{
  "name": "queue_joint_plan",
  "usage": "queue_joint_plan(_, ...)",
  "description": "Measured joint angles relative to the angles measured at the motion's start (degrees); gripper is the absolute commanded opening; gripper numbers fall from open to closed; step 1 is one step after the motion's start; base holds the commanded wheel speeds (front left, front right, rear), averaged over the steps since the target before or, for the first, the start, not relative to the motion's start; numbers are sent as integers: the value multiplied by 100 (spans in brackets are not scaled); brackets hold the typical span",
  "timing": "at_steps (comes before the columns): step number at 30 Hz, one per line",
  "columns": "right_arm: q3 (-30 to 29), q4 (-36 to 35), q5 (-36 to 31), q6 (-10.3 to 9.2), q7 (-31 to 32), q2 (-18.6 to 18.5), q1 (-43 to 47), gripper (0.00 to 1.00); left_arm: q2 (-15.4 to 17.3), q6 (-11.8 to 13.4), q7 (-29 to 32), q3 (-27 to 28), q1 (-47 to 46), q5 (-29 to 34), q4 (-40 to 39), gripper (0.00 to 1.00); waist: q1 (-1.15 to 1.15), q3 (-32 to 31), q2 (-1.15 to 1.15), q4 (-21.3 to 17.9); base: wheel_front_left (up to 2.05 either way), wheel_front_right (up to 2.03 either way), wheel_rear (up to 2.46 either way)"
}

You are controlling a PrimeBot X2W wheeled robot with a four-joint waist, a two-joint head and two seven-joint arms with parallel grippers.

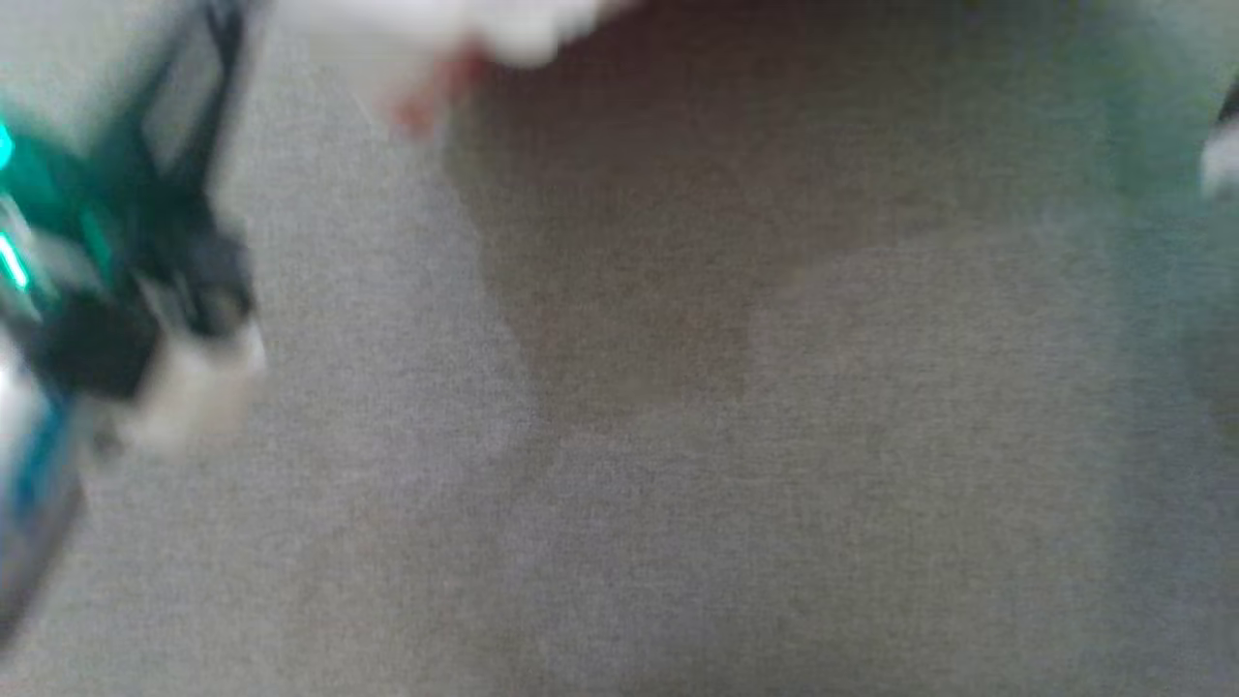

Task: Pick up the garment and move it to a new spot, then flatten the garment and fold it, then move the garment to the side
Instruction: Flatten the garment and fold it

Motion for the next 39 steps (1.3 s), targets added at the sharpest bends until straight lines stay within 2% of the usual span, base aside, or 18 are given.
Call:
queue_joint_plan(5,-270,-709,114,-1,29,13,1686,0,92,270,1,-45,1779,-271,-327,0,-1,-412,0,-49,0,0,0)
queue_joint_plan(8,-561,-1202,98,0,194,136,2503,0,127,288,1,-63,2473,-397,-338,0,-1,-605,0,-79,0,0,0)
queue_joint_plan(15,-1002,-2209,-170,0,676,556,3925,0,245,177,3,-86,3440,-717,-293,0,0,-900,0,-138,0,0,0)
queue_joint_plan(21,-1151,-2693,-290,0,966,686,4482,0,291,88,8,-118,3789,-816,-296,0,0,-1024,0,-176,0,0,0)
queue_joint_plan(25,-1249,-2787,-291,-1,1071,749,4467,0,265,31,8,-87,3584,-715,-252,0,1,-1017,0,-169,0,0,0)
queue_joint_plan(31,-1255,-2660,-292,-1,1287,779,3693,0,-63,-346,7,-89,1963,-276,315,0,2,-697,0,-147,0,0,0)
queue_joint_plan(39,-750,-1956,-390,-1,1392,599,2366,0,-379,-732,7,-214,170,291,1339,0,3,-148,0,-209,0,0,0)
